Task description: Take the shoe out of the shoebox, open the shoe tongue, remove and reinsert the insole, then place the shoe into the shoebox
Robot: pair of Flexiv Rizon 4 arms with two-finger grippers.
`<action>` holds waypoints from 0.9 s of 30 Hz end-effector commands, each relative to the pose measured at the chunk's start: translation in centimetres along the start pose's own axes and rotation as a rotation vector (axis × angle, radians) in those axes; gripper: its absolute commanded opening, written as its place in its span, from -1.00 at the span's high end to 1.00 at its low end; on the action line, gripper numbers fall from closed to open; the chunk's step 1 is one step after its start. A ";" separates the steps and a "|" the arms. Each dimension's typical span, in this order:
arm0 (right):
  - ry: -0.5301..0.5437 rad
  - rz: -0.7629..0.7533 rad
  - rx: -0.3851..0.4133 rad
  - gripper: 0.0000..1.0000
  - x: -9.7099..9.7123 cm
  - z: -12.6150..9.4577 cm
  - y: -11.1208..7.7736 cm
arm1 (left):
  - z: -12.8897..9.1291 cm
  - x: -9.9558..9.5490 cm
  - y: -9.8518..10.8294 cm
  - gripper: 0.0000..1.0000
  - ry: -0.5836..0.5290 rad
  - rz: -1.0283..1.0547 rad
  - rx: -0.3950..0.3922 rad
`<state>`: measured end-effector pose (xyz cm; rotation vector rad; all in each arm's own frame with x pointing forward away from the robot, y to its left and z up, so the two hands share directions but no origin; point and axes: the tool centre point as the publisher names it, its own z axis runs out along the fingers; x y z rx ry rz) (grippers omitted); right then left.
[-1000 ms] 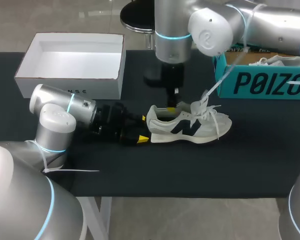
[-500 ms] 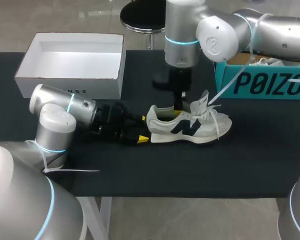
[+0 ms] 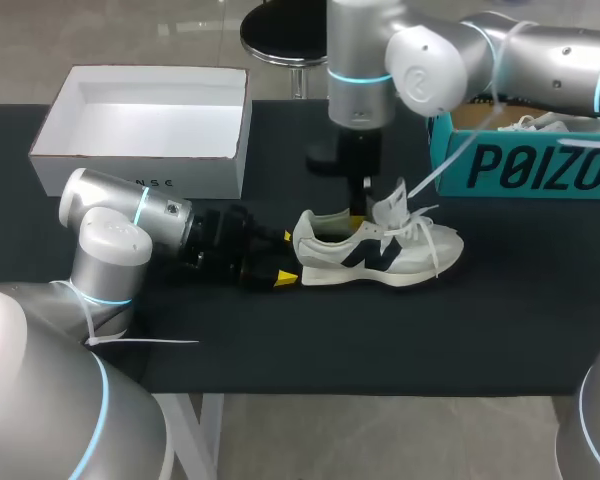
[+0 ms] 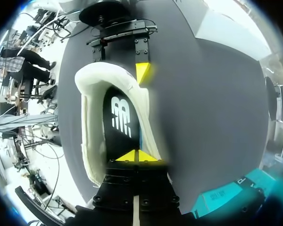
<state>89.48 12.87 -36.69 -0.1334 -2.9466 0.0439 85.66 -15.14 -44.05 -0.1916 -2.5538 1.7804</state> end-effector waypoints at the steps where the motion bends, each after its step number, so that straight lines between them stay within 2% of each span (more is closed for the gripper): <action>1: 0.016 -0.003 0.008 1.00 -0.5 0.8 0.5 | 0.1 -0.1 0.3 1.00 0.001 0.000 -0.001; 3: 0.022 -0.004 0.006 1.00 -0.4 1.0 0.5 | 0.1 -0.1 0.3 1.00 0.001 0.000 -0.001; 5: 0.028 -0.005 0.006 0.68 -0.3 1.2 0.5 | 0.1 -0.1 0.3 1.00 0.001 0.000 -0.001; 6: 0.029 -0.005 0.006 0.58 -0.3 1.2 0.5 | 0.1 -0.1 0.3 1.00 0.001 0.000 -0.001; 11: 0.039 -0.004 0.004 0.36 0.0 1.4 0.4 | 0.1 -0.1 0.3 1.00 0.001 0.000 -0.001; 21: 0.054 0.002 0.012 0.39 0.3 1.8 0.1 | 0.1 -0.1 0.3 1.00 0.001 0.000 -0.001; 27: 0.075 -0.002 0.015 0.41 0.8 3.2 0.3 | 0.1 -0.1 0.3 1.00 0.001 0.000 -0.001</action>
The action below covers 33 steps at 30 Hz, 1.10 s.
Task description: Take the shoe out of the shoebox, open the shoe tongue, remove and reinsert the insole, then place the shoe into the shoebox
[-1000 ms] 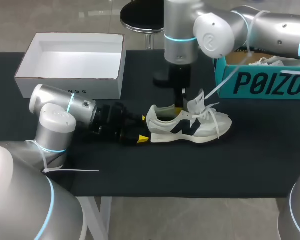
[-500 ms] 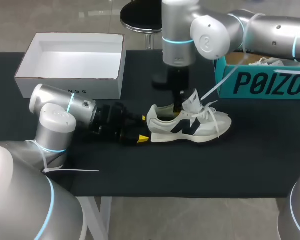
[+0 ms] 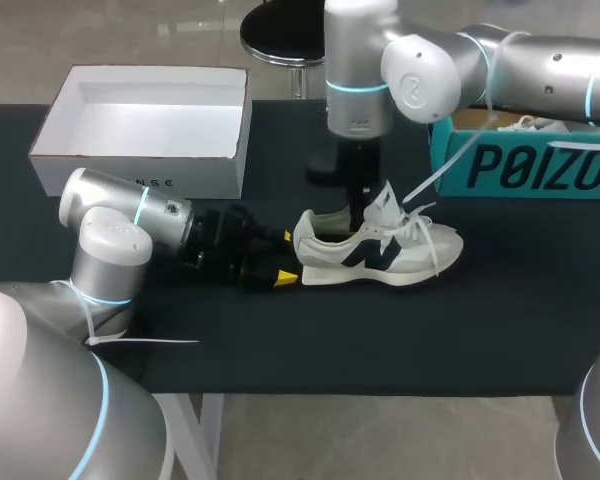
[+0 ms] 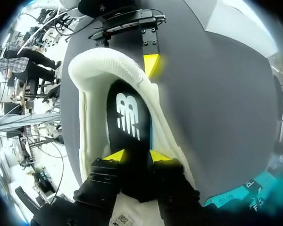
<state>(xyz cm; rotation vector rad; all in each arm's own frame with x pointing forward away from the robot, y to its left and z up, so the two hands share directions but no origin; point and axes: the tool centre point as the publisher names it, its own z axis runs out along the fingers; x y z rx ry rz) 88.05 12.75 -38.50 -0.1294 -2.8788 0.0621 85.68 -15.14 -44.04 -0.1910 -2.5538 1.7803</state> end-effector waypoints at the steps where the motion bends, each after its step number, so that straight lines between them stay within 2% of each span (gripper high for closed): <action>1: 0.010 -0.005 -0.003 0.50 -0.3 1.4 0.6 | 0.1 0.0 0.3 1.00 0.001 0.000 -0.001; 5: 0.023 -0.005 -0.010 0.50 -0.2 2.6 0.7 | 0.1 0.0 0.3 1.00 0.001 0.000 -0.001; 8: 0.029 -0.005 -0.018 0.36 0.0 3.6 1.0 | 0.1 0.0 0.3 1.00 0.001 0.000 -0.001; 11: 0.030 -0.008 -0.025 0.09 0.2 4.5 1.3 | 0.1 0.0 0.3 1.00 0.001 0.000 -0.001; 12: 0.031 -0.009 -0.025 0.08 0.3 4.9 1.4 | 0.1 0.0 0.3 1.00 0.001 0.000 -0.001; 13: 0.033 -0.008 -0.025 0.11 0.4 5.2 1.5 | 0.1 0.0 0.3 1.00 0.001 0.000 -0.001; 15: 0.042 0.006 -0.036 0.44 0.6 5.7 1.4 | 0.1 0.0 0.3 1.00 0.001 0.000 -0.001; 16: 0.041 0.011 -0.042 1.00 0.8 5.9 1.4 | 0.1 0.0 0.3 1.00 0.001 0.000 -0.001; 33: -0.001 0.051 -0.059 1.00 1.3 4.8 0.7 | 0.1 0.0 0.3 1.00 0.001 0.000 -0.001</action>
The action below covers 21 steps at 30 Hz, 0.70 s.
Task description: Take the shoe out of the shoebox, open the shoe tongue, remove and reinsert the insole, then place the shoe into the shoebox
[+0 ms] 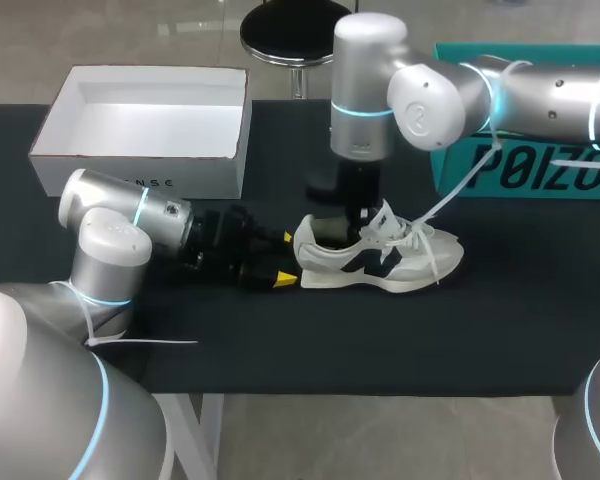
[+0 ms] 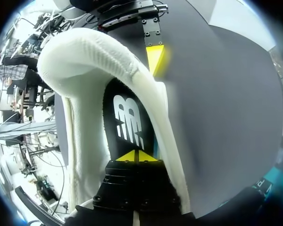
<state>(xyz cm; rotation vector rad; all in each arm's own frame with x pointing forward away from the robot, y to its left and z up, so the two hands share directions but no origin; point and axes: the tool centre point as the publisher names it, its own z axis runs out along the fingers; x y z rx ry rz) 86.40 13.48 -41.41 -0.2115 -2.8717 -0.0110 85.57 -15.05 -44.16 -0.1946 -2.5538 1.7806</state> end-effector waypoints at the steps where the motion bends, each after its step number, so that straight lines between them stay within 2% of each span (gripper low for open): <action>1: -0.009 0.002 -0.002 1.00 0.4 1.5 -0.1 | 0.1 -0.2 0.1 1.00 0.000 -0.002 -0.001; 12: -0.045 0.018 -0.026 1.00 0.4 0.3 -0.1 | 0.1 -0.2 0.1 1.00 0.000 -0.002 -0.001; 21: -0.066 0.071 -0.022 1.00 0.5 -1.8 -1.1 | 0.1 -0.2 0.1 1.00 0.000 -0.002 -0.001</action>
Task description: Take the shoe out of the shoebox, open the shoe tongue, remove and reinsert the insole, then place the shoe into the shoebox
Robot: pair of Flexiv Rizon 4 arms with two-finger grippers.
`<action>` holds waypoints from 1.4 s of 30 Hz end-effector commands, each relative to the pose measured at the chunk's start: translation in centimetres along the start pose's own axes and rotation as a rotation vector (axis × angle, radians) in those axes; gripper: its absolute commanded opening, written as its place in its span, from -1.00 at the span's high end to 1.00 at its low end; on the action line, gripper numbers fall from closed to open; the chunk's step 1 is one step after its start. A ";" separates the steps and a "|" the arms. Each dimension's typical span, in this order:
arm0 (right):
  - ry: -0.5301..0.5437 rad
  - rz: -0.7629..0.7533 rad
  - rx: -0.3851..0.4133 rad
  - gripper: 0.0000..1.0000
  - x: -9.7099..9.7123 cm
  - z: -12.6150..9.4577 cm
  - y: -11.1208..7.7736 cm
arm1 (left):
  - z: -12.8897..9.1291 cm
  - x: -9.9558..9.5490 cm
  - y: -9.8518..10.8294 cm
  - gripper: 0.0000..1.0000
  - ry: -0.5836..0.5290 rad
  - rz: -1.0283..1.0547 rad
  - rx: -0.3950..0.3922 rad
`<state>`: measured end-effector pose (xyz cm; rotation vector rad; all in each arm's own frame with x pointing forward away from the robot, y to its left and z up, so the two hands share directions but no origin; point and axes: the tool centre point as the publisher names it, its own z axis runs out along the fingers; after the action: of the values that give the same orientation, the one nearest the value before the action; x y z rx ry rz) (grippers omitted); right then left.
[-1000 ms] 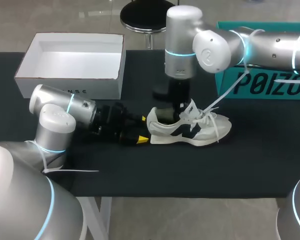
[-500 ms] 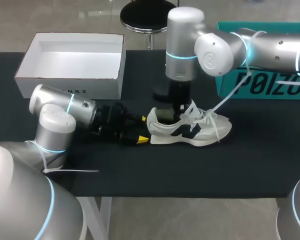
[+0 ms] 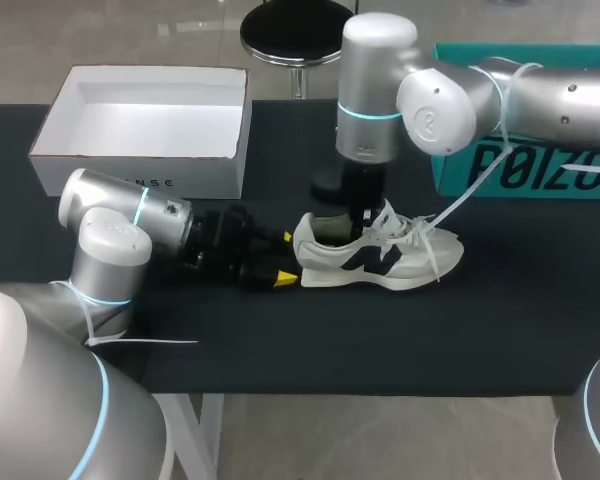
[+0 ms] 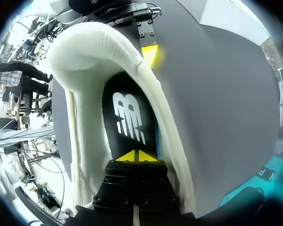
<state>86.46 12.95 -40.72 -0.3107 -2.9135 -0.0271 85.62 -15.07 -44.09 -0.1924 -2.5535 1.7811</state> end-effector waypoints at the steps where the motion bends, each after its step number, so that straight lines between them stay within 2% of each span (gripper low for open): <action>1: -0.019 0.014 0.000 1.00 0.4 -1.4 -0.7 | 0.1 -0.1 0.2 1.00 0.001 -0.001 -0.002; 17: -0.046 0.081 -0.034 1.00 0.3 -3.4 -1.5 | 0.1 -0.1 0.2 1.00 0.001 -0.001 -0.002; 24: -0.068 0.099 -0.050 1.00 0.2 -4.3 -1.3 | 0.1 -0.1 0.2 1.00 0.001 -0.001 -0.002; 32: -0.110 0.091 -0.062 1.00 0.1 -6.5 -0.7 | 0.1 -0.1 0.2 1.00 0.001 -0.001 -0.002; 37: -0.124 0.054 -0.042 1.00 0.1 -7.4 -0.3 | 0.1 -0.1 0.2 1.00 0.001 -0.001 -0.002; 42: -0.096 0.029 0.004 1.00 0.2 -6.5 0.2 | 0.1 -0.1 0.2 1.00 0.001 -0.001 -0.002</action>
<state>87.07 12.07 -33.76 -0.3671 -3.0153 -0.0322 85.64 -15.07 -44.10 -0.1919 -2.5536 1.7807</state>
